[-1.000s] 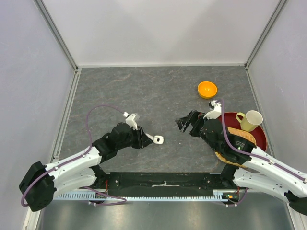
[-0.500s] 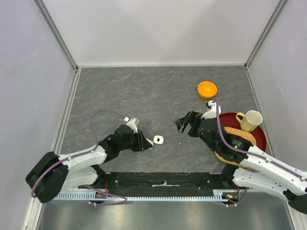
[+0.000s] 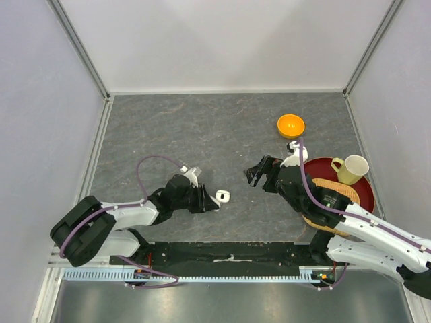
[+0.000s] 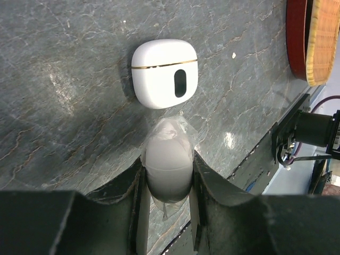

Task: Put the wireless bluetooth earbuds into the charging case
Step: Place the charging case at the center of the board.

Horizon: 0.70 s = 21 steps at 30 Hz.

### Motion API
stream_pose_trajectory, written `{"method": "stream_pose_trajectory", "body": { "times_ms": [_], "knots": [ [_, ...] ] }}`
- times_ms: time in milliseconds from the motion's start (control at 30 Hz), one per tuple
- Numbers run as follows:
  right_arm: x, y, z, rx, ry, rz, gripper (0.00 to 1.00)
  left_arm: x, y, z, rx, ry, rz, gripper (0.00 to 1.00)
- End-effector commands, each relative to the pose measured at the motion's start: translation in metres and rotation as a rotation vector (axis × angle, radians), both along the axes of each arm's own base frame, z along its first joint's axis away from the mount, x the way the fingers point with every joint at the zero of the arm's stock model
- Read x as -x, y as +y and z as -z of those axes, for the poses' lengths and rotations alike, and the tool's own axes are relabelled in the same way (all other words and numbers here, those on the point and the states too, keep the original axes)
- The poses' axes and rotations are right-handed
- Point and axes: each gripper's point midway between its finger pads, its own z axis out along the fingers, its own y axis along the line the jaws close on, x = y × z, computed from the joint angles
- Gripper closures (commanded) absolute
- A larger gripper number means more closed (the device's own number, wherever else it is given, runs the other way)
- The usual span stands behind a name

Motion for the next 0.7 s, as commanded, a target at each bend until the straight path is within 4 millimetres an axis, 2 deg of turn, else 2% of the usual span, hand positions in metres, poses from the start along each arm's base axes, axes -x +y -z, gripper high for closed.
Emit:
{"method": "stream_pose_trajectory", "body": {
  "times_ms": [0, 167, 667],
  "knots": [
    [-0.002, 0.001, -0.004, 0.001, -0.006, 0.005, 0.02, 0.0, -0.006, -0.004, 0.046, 0.027, -0.006, 0.64],
    [-0.003, 0.002, -0.001, 0.009, 0.0, 0.002, 0.02, 0.003, 0.003, 0.002, 0.02, 0.043, -0.035, 0.55],
    [-0.005, 0.011, 0.005, 0.023, 0.015, -0.02, 0.02, 0.002, 0.018, -0.002, -0.059, 0.014, -0.062, 0.44]
  ]
}}
